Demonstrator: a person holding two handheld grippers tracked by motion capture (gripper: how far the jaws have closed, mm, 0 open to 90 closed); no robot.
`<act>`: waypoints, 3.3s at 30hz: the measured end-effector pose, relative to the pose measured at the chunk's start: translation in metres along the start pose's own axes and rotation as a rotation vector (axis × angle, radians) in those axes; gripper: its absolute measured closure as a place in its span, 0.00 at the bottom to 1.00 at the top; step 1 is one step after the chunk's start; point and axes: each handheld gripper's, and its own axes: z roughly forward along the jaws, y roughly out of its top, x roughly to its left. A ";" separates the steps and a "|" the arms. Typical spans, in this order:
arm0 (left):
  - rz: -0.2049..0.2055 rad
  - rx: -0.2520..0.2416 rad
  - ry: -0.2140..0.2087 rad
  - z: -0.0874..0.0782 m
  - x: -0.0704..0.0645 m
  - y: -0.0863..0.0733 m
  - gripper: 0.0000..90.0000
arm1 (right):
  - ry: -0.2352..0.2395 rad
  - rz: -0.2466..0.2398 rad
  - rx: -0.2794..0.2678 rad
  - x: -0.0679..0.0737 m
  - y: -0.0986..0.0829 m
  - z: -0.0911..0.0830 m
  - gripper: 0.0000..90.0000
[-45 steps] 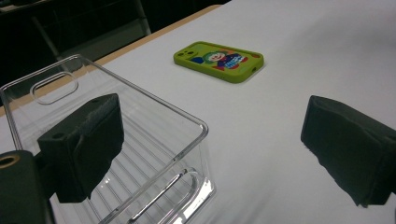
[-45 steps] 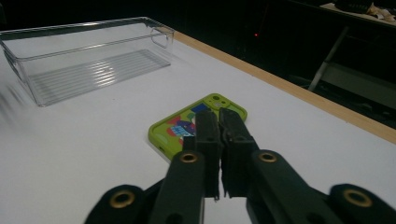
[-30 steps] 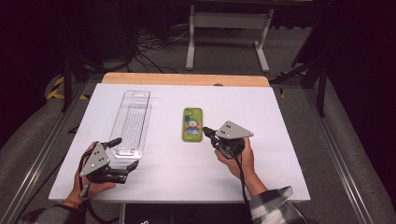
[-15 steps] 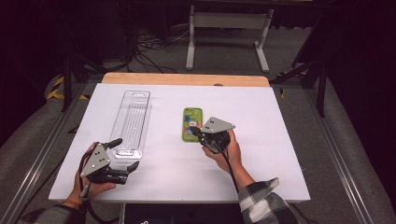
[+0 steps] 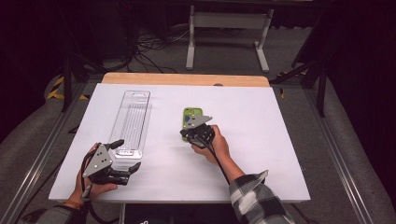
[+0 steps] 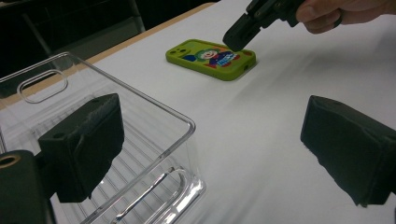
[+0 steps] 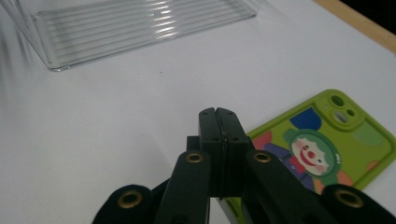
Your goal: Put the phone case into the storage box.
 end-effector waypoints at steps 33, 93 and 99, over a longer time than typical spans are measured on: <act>0.001 0.021 -0.011 0.001 0.001 -0.002 0.08 | -0.034 -0.018 0.190 -0.009 0.001 0.038 1.00; 0.002 0.026 -0.005 0.000 -0.002 -0.004 0.08 | -0.157 0.029 -0.212 0.003 -0.028 -0.074 0.57; 0.003 0.029 -0.007 0.000 -0.001 -0.005 0.08 | -0.166 0.038 -0.245 0.002 -0.032 -0.080 0.46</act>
